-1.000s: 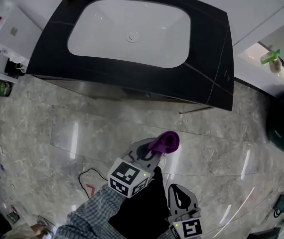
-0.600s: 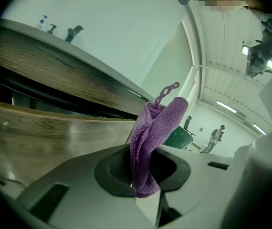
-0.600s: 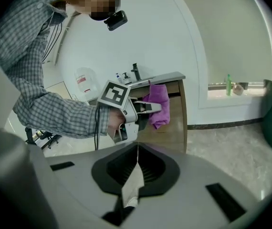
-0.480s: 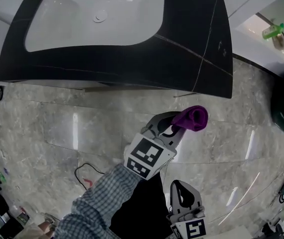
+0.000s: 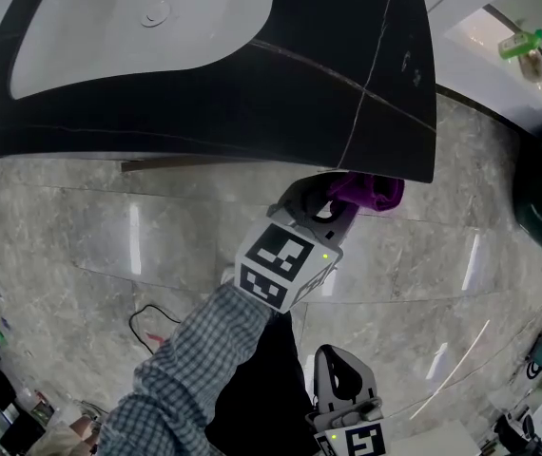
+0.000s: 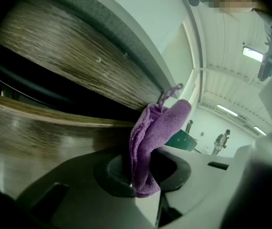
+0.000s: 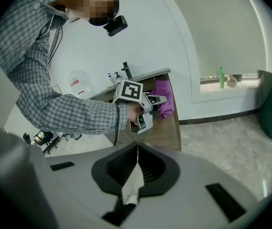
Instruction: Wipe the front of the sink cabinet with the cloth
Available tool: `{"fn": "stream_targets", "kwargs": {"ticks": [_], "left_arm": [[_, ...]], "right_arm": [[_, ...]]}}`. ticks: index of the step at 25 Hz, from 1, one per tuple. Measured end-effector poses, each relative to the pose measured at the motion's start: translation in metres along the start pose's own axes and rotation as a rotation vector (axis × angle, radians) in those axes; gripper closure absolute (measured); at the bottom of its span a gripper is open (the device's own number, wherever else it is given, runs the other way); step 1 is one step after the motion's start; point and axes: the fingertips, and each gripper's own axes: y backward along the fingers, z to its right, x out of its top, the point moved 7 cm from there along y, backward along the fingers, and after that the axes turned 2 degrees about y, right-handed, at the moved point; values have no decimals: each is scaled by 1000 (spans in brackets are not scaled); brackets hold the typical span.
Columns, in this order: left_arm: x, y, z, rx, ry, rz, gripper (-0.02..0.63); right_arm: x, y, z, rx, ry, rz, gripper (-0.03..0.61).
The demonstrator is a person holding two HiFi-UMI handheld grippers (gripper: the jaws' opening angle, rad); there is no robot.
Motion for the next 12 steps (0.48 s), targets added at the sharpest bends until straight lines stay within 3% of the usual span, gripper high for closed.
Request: {"fn": "stream_targets", "kwargs": {"ticks": [6,12], "left_arm": [[4,6,-16,41,-5,20,545],[11,15,-18,30,-43,3,545]], "right_arm": [[-3,-4,16,2,-5,-1,560],[-4,-42,29,31,99,-16,560]]}}
